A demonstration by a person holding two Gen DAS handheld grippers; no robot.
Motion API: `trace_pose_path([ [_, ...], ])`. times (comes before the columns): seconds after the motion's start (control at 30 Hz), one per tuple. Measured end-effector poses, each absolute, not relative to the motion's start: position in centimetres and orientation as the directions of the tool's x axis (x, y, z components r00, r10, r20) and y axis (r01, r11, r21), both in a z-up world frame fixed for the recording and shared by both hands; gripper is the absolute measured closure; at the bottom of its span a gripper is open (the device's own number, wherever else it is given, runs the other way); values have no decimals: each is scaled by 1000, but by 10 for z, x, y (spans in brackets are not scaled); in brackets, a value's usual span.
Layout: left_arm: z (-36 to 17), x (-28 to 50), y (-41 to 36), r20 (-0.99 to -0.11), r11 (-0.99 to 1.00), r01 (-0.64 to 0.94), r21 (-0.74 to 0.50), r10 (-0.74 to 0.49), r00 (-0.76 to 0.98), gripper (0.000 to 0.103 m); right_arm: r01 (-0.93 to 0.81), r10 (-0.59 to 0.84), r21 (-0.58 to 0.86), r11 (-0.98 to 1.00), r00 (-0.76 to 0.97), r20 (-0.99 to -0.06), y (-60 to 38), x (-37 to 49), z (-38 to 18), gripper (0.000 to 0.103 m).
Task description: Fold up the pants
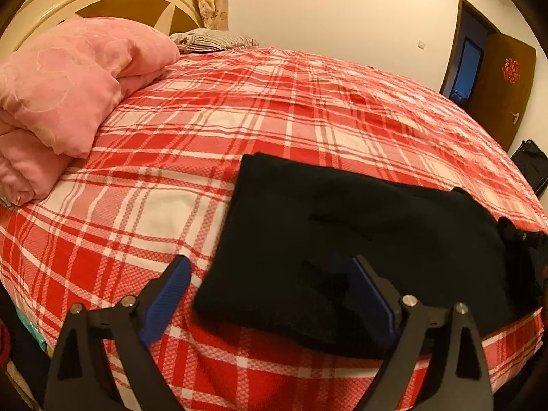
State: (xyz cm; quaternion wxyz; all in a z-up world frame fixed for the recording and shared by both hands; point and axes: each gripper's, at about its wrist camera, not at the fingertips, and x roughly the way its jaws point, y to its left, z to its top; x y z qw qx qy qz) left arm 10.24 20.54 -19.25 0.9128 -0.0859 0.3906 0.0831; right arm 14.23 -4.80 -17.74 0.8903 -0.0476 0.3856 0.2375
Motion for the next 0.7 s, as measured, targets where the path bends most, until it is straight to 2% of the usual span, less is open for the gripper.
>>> trace_pose_path([
  [0.07, -193, 101, 206, -729, 971, -218, -101, 77, 680, 8, -515, 427, 97, 852, 576, -697, -46, 121, -180, 47],
  [0.13, -191, 98, 208, -723, 970, -221, -99, 82, 686, 8, -583, 433, 95, 807, 476, -765, -32, 114, -201, 47],
  [0.2, -190, 96, 213, -718, 968, -233, -94, 96, 689, 8, -629, 365, -82, 773, 546, -754, -17, 93, -208, 45],
  [0.3, -196, 97, 220, -726, 961, -248, -119, 86, 683, 7, -680, 346, -158, 716, 543, -765, -10, 75, -206, 43],
  [0.4, -202, 101, 220, -728, 960, -217, -177, 21, 686, 7, -695, 442, -47, 717, 505, -741, -28, 70, -190, 43],
  [0.63, -202, 112, 214, -718, 970, -192, -150, 26, 696, 8, -616, 531, 116, 779, 550, -645, -78, 69, -157, 43],
  [0.7, -201, 113, 213, -722, 971, -188, -145, 26, 692, 15, -584, 524, 138, 800, 568, -635, -90, 71, -158, 43],
])
